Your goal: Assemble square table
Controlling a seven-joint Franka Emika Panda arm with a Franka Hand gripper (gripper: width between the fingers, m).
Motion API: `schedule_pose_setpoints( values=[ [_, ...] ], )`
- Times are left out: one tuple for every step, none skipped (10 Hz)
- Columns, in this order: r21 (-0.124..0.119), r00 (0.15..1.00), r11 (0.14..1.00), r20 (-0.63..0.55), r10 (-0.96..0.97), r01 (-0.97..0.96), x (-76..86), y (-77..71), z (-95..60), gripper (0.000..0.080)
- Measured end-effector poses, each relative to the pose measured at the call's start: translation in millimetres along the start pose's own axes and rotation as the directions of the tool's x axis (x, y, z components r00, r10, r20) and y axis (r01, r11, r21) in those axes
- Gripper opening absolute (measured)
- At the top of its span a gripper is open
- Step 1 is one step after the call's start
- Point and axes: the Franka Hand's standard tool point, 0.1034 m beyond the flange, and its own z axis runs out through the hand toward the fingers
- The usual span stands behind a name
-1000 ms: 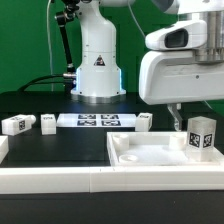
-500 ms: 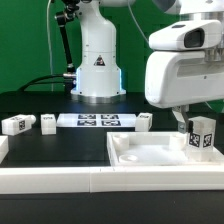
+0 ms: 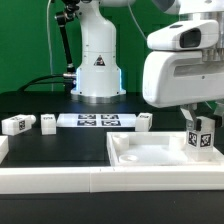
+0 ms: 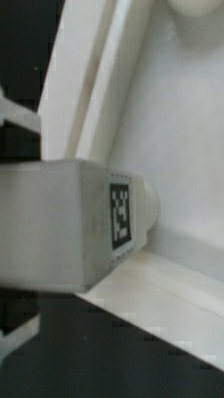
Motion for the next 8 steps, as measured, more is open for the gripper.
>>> schedule_pose_setpoints(
  values=[
    [0.000,0.999,0.999,0.000,0.048,-0.048,-0.1,0.3,0.0,0.0289],
    [0.000,0.990,0.990,0.000,0.142,-0.142,-0.1,1.3,-0.1,0.0289],
    [0.003,0.965,0.965,0.000,0.263,-0.263,-0.3,3.2,-0.4,0.0289],
    [0.006,0.932,0.932,0.001,0.362,-0.362,-0.7,3.6,0.2,0.0289],
    [0.008,0.873,0.873,0.000,0.488,-0.488,-0.8,5.4,0.4,0.0289],
    [0.005,0.825,0.825,-0.001,0.566,-0.566,-0.8,5.7,0.4,0.0290],
    [0.003,0.794,0.794,-0.003,0.608,-0.608,-0.7,6.0,0.4,0.0290],
    [0.002,0.743,0.743,-0.012,0.669,-0.669,-0.1,8.5,0.2,0.0291]
  ],
)
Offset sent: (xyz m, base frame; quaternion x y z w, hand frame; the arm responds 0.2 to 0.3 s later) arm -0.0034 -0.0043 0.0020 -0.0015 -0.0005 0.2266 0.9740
